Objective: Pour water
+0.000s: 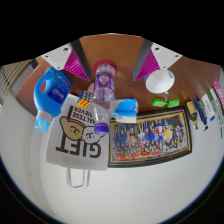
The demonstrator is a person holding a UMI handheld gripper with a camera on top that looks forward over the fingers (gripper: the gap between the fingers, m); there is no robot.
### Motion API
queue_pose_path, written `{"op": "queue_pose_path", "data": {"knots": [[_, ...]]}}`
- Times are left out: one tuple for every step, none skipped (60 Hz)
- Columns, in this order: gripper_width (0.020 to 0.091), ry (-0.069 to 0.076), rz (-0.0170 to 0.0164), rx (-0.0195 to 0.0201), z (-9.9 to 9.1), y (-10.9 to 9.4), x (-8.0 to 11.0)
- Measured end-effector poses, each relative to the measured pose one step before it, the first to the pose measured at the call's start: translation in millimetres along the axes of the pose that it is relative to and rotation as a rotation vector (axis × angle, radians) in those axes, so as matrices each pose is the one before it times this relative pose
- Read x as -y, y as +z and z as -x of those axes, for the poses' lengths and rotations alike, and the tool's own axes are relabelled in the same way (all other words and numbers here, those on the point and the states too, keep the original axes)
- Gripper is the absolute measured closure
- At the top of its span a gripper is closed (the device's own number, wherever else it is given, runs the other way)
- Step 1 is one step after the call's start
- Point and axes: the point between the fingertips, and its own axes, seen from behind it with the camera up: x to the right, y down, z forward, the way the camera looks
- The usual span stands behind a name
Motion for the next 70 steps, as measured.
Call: {"op": "queue_pose_path", "data": {"knots": [[0.0247,0.0035,0.00832,-0.00083,2.6,-7.82,-0.67],[0.0248,0.0042,0.00641,-0.00083,2.99,-8.14,-0.3],[0.0248,0.0037,0.00425,0.00111,3.64,-8.44,0.01],[0.0248,0.0025,0.00286,0.00264,4.12,-8.44,-0.02],[0.0247,0.0018,0.00339,0.00265,3.91,-8.04,-0.64],[0.0247,0.0022,0.00475,-0.00152,4.42,-8.54,-1.32],[0.0248,0.0022,0.00565,0.00109,3.92,-8.35,-0.96],[0.0247,0.0004,0.00375,0.00219,4.61,-8.4,-0.84],[0.0248,-0.0011,0.00207,0.00322,4.76,-8.21,-0.61],[0.0249,-0.0025,0.00195,0.00234,4.38,-8.03,-0.7],[0.0249,-0.0028,0.00308,0.00006,3.69,-7.95,-0.88],[0.0249,-0.0039,0.00217,-0.00083,3.77,-8.15,-0.62],[0.0249,-0.0056,0.00058,-0.00072,4.39,-8.24,-0.4],[0.0247,-0.0073,0.00127,0.00176,2.72,-7.56,0.12],[0.0249,-0.0087,0.00078,-0.00199,3.9,-8.06,-1.28],[0.0251,-0.0081,0.00431,-0.00463,3.8,-8.84,-1.85],[0.0252,-0.0092,0.00435,-0.00489,2.78,-7.82,-1.51],[0.025,-0.0091,0.00186,-0.00382,3.32,-7.81,-1.15],[0.0251,-0.0079,-0.00056,-0.00229,3.54,-7.69,-0.31],[0.0251,-0.0061,-0.00156,-0.00202,3.37,-7.45,-0.31],[0.0251,-0.0048,-0.00099,-0.00089,3.62,-7.2,-0.47],[0.025,-0.0053,-0.00003,0.00337,2.38,-5.71,-0.06],[0.025,-0.0035,-0.00094,0.00112,4.11,-7.26,-0.6],[0.0249,-0.0017,-0.00012,0.00108,4.32,-6.88,-0.95],[0.0249,0.0003,0.00132,0.00041,4.04,-6.72,-1.2],[0.0248,0.0005,0.00229,0.00118,3.91,-6.48,-1.27],[0.0249,-0.0003,0.00132,0.00198,3.69,-5.93,-0.85],[0.0247,-0.0012,-0.00051,0.0039,2.46,-6.04,-0.68],[0.0246,0.0009,-0.00181,0.00229,2.98,-4.8,-0.49],[0.0247,0.0019,-0.00127,0.00052,2.77,-4.48,-0.81],[0.0248,0.0016,0.00029,-0.00017,2.76,-4.45,-0.85],[0.0248,0.0002,0.00073,0.00026,2.81,-4.09,-1.08],[0.0249,-0.0011,0.00028,0.00115,2.76,-4.0,-1.05],[0.025,-0.0002,-0.00023,0.00236,2.38,-2.92,-0.21],[0.0249,-0.0001,-0.00043,0.00197,2.59,-3.66,-0.71],[0.0248,-0.0002,-0.00062,0.003,2.93,-3.45,-0.49],[0.0248,-0.0019,-0.00136,0.00417,3.22,-3.14,-0.12],[0.0249,-0.0032,-0.00272,0.00434,2.84,-2.82,0.15],[0.0248,-0.0032,-0.00318,0.00363,2.52,-2.62,-0.12],[0.0249,-0.0025,-0.00157,0.00128,1.88,-2.41,-0.19],[0.025,-0.0026,0.00063,-0.00014,1.49,-2.3,-0.81],[0.0249,-0.0039,0.00217,-0.00039,1.04,-2.25,-0.64],[0.0248,-0.0047,0.0017,-0.0001,1.2,-2.29,-0.1],[0.025,-0.0045,-0.00103,-0.00035,0.77,-2.13,0.49],[0.0248,-0.0035,-0.00337,-0.00158,0.53,-2.26,1.08],[0.025,-0.0007,-0.00321,-0.0011,1.0,-1.44,-0.18],[0.0248,0.0012,-0.0013,0.00114,1.27,-1.82,0.41],[0.0248,0.0029,-0.00073,0.00446,0.69,-1.08,-0.33],[0.0249,0.0036,-0.00061,0.00501,1.39,-1.27,0.12],[0.0248,0.0031,-0.00202,0.00424,1.34,-1.03,0.05],[0.0248,0.0017,-0.00268,0.00276,1.19,-0.74,0.01],[0.0248,0.0008,-0.00147,0.00139,0.93,-0.59,-0.46],[0.0249,0.0003,0.00153,-0.00233,0.83,-0.2,-0.58],[0.025,0.0015,0.00405,-0.0032,-0.25,-1.25,-1.53],[0.0251,0.0025,0.00552,-0.00329,-0.01,-1.24,-1.07],[0.0251,0.0034,0.00359,-0.00177,0.41,-1.01,-0.31],[0.0252,0.0038,-0.00086,0.00007,1.26,-1.14,0.71],[0.0252,0.0023,-0.00266,0.00087,1.6,-0.91,0.92],[0.025,0.0005,-0.00354,0.0017,1.43,-0.89,0.69],[0.025,-0.0018,-0.0042,0.00152,1.48,-0.86,0.87],[0.0249,-0.0041,-0.00411,0.00173,1.1,-0.74,0.72],[0.025,-0.0056,-0.00222,0.00079,0.76,-0.54,0.16],[0.025,-0.0062,-0.00026,-0.00041,0.5,-0.65,-0.54],[0.0251,-0.0055,0.00029,-0.00112,0.26,-0.64,-0.53],[0.0253,-0.0038,0.00013,-0.00148,0.35,-0.44,-0.46],[0.025,-0.0024,-0.00077,-0.00157,0.03,-0.41,-0.64],[0.025,-0.0027,-0.00013,-0.00242,-0.06,-0.34,-0.39],[0.025,-0.0034,-0.0003,-0.00298,0.23,-0.36,-0.73],[0.025,-0.0046,0.0003,-0.0022,0.62,-0.38,-0.32],[0.0251,-0.0041,0.00072,-0.00068,1.05,-0.59,-0.57]]}}
